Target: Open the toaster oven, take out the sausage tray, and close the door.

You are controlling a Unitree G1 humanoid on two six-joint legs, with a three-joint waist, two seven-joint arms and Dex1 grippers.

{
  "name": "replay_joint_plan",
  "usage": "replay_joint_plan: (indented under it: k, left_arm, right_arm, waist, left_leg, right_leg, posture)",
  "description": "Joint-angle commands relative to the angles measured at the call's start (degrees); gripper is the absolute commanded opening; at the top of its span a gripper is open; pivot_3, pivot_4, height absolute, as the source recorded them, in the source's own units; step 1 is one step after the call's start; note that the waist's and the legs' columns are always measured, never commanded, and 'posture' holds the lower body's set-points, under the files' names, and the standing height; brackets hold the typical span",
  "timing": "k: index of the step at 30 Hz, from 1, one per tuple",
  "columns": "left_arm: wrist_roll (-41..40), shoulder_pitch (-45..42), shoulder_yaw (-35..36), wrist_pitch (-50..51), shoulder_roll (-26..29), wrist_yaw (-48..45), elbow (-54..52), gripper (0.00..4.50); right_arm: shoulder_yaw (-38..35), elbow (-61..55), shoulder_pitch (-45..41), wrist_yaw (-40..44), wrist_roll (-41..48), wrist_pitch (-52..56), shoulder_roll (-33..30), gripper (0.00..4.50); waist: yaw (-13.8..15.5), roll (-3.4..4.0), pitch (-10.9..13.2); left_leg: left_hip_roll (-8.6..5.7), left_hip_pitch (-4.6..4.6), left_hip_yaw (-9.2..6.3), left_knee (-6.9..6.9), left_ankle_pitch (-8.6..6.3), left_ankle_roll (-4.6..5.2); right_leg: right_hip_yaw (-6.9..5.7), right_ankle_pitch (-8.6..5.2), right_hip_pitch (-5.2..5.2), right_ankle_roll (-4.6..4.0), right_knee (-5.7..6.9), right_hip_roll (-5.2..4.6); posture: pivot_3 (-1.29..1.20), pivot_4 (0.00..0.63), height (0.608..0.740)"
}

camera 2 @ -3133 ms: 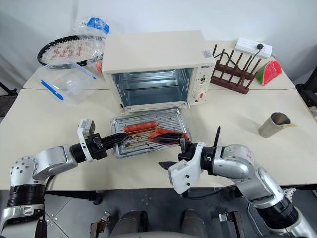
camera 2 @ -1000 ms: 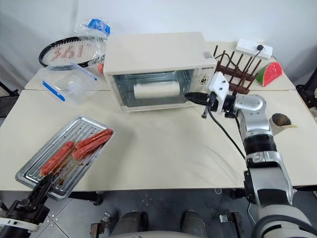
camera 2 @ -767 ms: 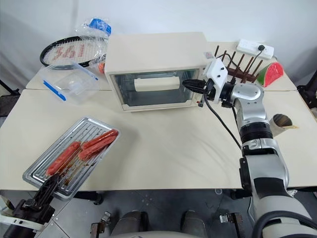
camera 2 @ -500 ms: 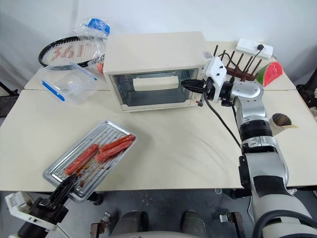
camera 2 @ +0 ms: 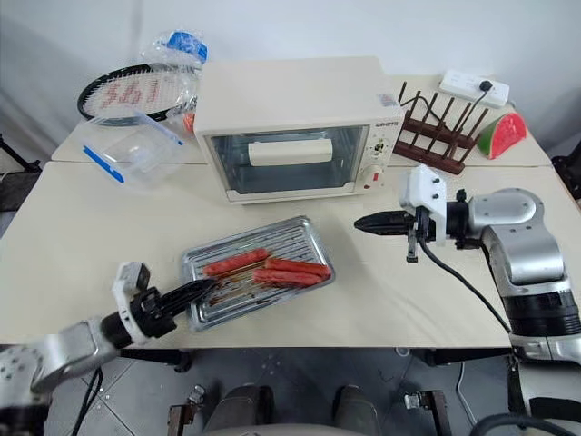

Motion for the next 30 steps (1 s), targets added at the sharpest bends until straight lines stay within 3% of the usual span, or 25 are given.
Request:
replay_joint_plan:
  k: [1,7,15,21,30]
  left_arm:
    - [1.33,-11.34,-7.55,5.94,0.89,-1.65,9.38,0.00]
    - [17.30,-27.48,-14.07,12.51,-3.57,-11.39,22.21,0.00]
    - [37.63,-35.36,-16.75,13.16,-8.25,-25.96,30.51,0.00]
    - [49.59,-38.93,-18.70,12.37,-10.99,-33.30,33.40,1.70]
    - [59.57,-40.62,-16.75,11.98,-10.25,-40.70,35.42,4.34]
  right_arm:
    - [-3.96,-5.67,2.89,-3.25,2.02,1.83,-1.29,0.02]
    - [-6.90,-10.59,7.64,-7.01,2.99,3.88,-2.14,0.02]
    - [-9.59,-14.14,11.03,-10.35,3.63,5.55,-3.23,0.02]
    - [-10.49,-14.90,12.43,-10.84,4.10,5.94,-4.42,0.00]
    - [-10.47,-14.12,12.28,-10.75,3.97,5.40,-4.83,0.00]
  waist:
    - [0.10,0.01,0.00]
    - [1.32,0.01,0.00]
    - [2.71,0.02,-0.01]
    - [3.45,0.03,-0.01]
    - [3.38,0.03,-0.02]
  left_leg:
    - [0.00,0.00,0.00,0.00,0.00,-0.01]
    - [-0.07,0.01,0.03,0.06,0.04,-0.05]
    - [-0.24,0.04,0.01,0.10,0.20,0.04]
    - [-0.36,0.05,-0.02,0.11,0.29,0.09]
    - [-0.38,0.07,-0.03,0.11,0.32,0.11]
  right_leg:
    - [0.00,0.00,0.00,0.00,0.02,0.00]
    - [0.01,0.02,0.02,0.05,0.06,-0.01]
    - [0.02,0.16,0.14,0.19,-0.02,-0.10]
    - [0.02,0.17,0.13,0.21,-0.07,-0.23]
    - [0.02,0.18,0.13,0.23,-0.05,-0.24]
  posture:
    - [0.00,0.150,0.740]
    - [0.00,0.150,0.740]
    - [0.00,0.150,0.740]
    - [0.00,0.150,0.740]
    - [0.00,0.150,0.740]
